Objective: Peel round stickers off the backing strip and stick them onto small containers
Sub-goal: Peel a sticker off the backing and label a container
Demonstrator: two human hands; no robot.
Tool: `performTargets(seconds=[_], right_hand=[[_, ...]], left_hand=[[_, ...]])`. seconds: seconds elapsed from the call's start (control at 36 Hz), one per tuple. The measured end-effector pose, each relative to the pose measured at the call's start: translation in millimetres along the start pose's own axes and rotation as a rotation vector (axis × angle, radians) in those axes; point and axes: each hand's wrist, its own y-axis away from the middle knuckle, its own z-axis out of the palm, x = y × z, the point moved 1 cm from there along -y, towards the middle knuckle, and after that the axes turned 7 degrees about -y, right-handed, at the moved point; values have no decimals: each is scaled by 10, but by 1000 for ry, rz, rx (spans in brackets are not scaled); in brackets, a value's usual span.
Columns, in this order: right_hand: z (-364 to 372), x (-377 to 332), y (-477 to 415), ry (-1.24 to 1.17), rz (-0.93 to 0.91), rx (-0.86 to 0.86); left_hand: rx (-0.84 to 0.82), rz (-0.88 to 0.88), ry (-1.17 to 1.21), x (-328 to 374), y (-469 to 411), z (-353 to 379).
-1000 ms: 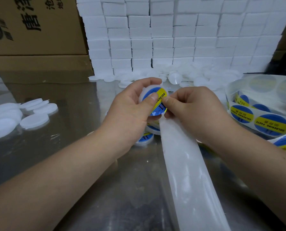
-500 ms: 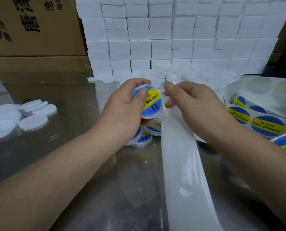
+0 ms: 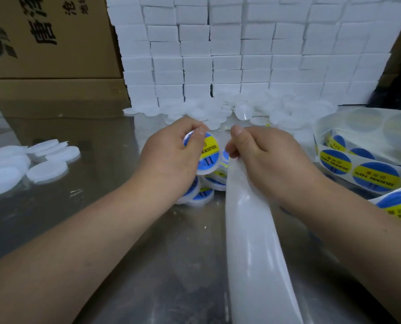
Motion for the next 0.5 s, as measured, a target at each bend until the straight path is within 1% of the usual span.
performTargets(seconds=[0.08, 0.17, 0.25, 0.28, 0.31, 0.33, 0.36, 0.39, 0.42, 0.44, 0.5], right_hand=[[-39, 7, -13, -59, -9, 63], [-20, 8, -19, -142, -7, 47], [9, 9, -7, -196, -82, 14], [12, 7, -1, -205, -114, 13], [12, 4, 6, -216, -141, 17], [8, 0, 11, -230, -162, 24], [3, -4, 15, -242, -181, 31], [-4, -7, 17, -251, -201, 40], [-9, -10, 20, -258, -220, 46], [-10, -16, 24, -264, -236, 44], [-5, -31, 35, -282, -257, 24]], left_hand=[[-7, -45, -143, -104, -72, 11], [-83, -92, -338, -207, -118, 43], [-169, -150, -522, -248, -131, 60], [-177, -149, -579, -249, -133, 64], [-149, -123, -607, -236, -135, 60], [-85, -69, -585, -206, -135, 45], [-8, -16, -489, -157, -126, 16], [41, 14, -327, -99, -109, -9], [40, 20, -128, -43, -82, -25], [-19, 6, 56, 10, -49, -34], [-215, -45, 379, 99, 28, -20]])
